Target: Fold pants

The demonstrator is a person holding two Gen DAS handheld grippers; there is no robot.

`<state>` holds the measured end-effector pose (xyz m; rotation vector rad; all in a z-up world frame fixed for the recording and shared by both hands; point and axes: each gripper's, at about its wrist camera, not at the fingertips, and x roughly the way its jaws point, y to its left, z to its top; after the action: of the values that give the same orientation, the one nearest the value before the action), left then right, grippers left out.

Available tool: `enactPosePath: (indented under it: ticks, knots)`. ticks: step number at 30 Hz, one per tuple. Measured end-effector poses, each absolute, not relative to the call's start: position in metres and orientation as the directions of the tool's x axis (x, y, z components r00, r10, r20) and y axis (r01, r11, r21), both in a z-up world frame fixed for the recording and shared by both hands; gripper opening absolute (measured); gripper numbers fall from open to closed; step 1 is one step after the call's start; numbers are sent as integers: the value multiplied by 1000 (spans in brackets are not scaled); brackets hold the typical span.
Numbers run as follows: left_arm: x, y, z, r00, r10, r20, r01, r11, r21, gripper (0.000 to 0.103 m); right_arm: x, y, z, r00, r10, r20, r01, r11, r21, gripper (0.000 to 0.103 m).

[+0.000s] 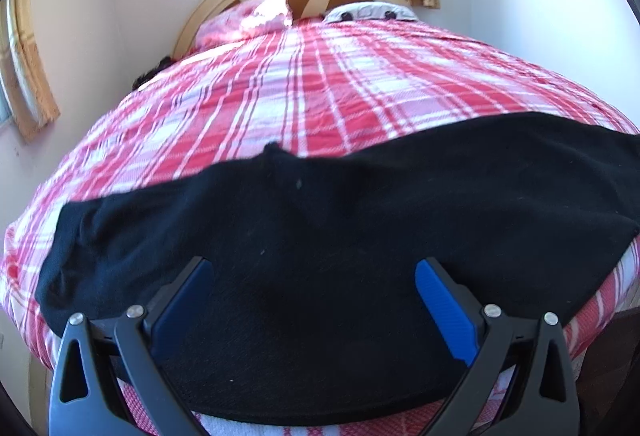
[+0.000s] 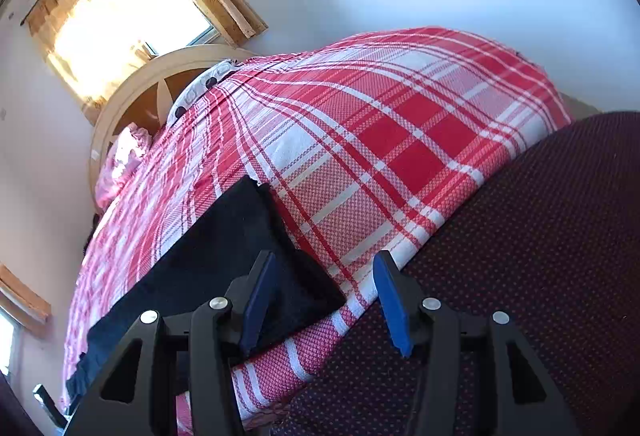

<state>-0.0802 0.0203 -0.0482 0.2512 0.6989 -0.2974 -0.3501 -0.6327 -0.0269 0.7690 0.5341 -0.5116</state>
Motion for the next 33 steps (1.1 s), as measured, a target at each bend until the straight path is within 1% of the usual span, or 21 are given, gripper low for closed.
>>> enactPosePath:
  ticks: [3, 4, 5, 8, 10, 12, 13, 14, 15, 16, 17, 18, 20, 22, 24, 26, 29, 31, 33]
  knots:
    - [-86, 16, -43, 741, -196, -642, 370, 917, 147, 103, -340, -634, -36, 751, -196, -631, 597, 611, 520, 53]
    - [-86, 15, -42, 742, -198, -640, 374, 915, 151, 103, -335, -635, -42, 752, -163, -638, 585, 612, 533, 53]
    - [-86, 14, -42, 741, -199, -641, 376, 914, 151, 103, -331, -633, -44, 762, -152, -629, 567, 626, 535, 55]
    - [-84, 14, -42, 733, -199, -651, 374, 917, 141, 103, -312, -625, -44, 731, -135, -669, 560, 678, 475, 56]
    - [-83, 15, -44, 726, -200, -658, 372, 919, 132, 103, -304, -618, -41, 695, -157, -702, 578, 703, 415, 56]
    - [-81, 15, -45, 719, -197, -666, 369, 921, 127, 103, -299, -615, -42, 678, -163, -716, 579, 720, 384, 55]
    - [-81, 16, -46, 715, -197, -671, 368, 922, 121, 103, -298, -615, -42, 670, -173, -722, 586, 720, 372, 49]
    - [-81, 17, -46, 712, -198, -673, 365, 924, 115, 103, -299, -615, -42, 661, -185, -727, 600, 713, 364, 37]
    - [-81, 19, -46, 711, -198, -675, 361, 926, 109, 103, -300, -617, -43, 661, -188, -726, 607, 703, 371, 33]
    - [-80, 21, -45, 712, -199, -674, 357, 928, 103, 103, -302, -617, -44, 680, -172, -713, 596, 697, 400, 19]
    - [-80, 23, -44, 714, -198, -672, 353, 930, 101, 103, -303, -617, -45, 696, -156, -701, 582, 693, 425, 15]
    - [-79, 25, -42, 718, -198, -667, 349, 932, 99, 103, -303, -615, -44, 703, -148, -695, 578, 689, 437, 15]
    - [-78, 29, -39, 726, -199, -659, 342, 935, 93, 103, -303, -602, -32, 710, -180, -680, 574, 708, 411, 15]
    - [-76, 33, -36, 730, -201, -653, 336, 938, 87, 103, -299, -579, -10, 754, -177, -633, 519, 750, 409, 15]
    - [-75, 36, -33, 735, -205, -646, 332, 940, 78, 103, -289, -548, 16, 785, -167, -597, 454, 810, 370, 15]
    - [-74, 41, -30, 741, -210, -637, 327, 942, 70, 103, -273, -511, 43, 814, -122, -568, 366, 866, 339, 15]
    - [-72, 49, -29, 742, -216, -634, 318, 947, 49, 103, -245, -451, 72, 845, -4, -535, 202, 928, 313, 15]
    - [-70, 54, -29, 743, -215, -634, 311, 950, 43, 103, -223, -404, 78, 837, 84, -540, 83, 957, 277, 15]
    - [-69, 60, -31, 742, -209, -636, 302, 953, 39, 103, -200, -364, 73, 816, 165, -554, -23, 967, 255, 15]
